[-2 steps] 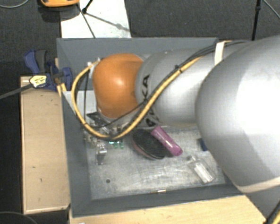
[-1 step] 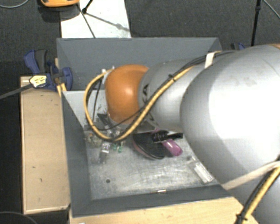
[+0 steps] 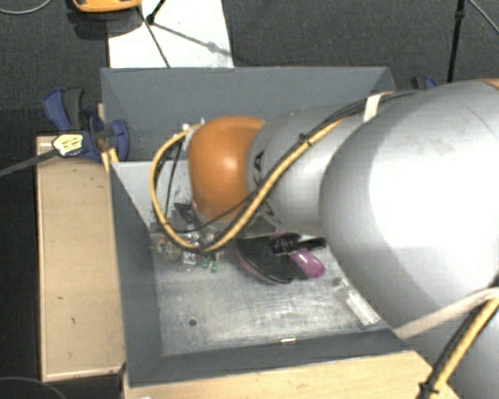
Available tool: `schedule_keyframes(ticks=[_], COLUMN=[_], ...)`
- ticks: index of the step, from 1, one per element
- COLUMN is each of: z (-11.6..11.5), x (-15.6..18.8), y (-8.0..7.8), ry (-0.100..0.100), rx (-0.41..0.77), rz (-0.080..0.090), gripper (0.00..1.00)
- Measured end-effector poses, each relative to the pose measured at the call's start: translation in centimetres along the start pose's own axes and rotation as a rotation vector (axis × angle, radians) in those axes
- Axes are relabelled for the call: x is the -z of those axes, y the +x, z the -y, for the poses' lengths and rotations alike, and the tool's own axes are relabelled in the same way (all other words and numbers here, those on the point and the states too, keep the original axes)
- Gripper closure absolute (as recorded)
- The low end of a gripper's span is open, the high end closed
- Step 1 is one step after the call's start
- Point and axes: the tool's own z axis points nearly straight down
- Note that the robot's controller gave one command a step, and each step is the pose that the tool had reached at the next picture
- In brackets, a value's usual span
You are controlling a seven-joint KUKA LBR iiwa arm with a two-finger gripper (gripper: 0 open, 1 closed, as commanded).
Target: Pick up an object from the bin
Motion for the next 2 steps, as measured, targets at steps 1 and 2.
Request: schedule_keyframes(ticks=[1, 2], z=[6.34, 6.15], x=[4.13, 4.00], y=[5.70, 5.59], ry=[0.004, 0.002], rx=[0.129, 0.124], rz=[-0.003, -0.001], gripper=[1.00, 0.00])
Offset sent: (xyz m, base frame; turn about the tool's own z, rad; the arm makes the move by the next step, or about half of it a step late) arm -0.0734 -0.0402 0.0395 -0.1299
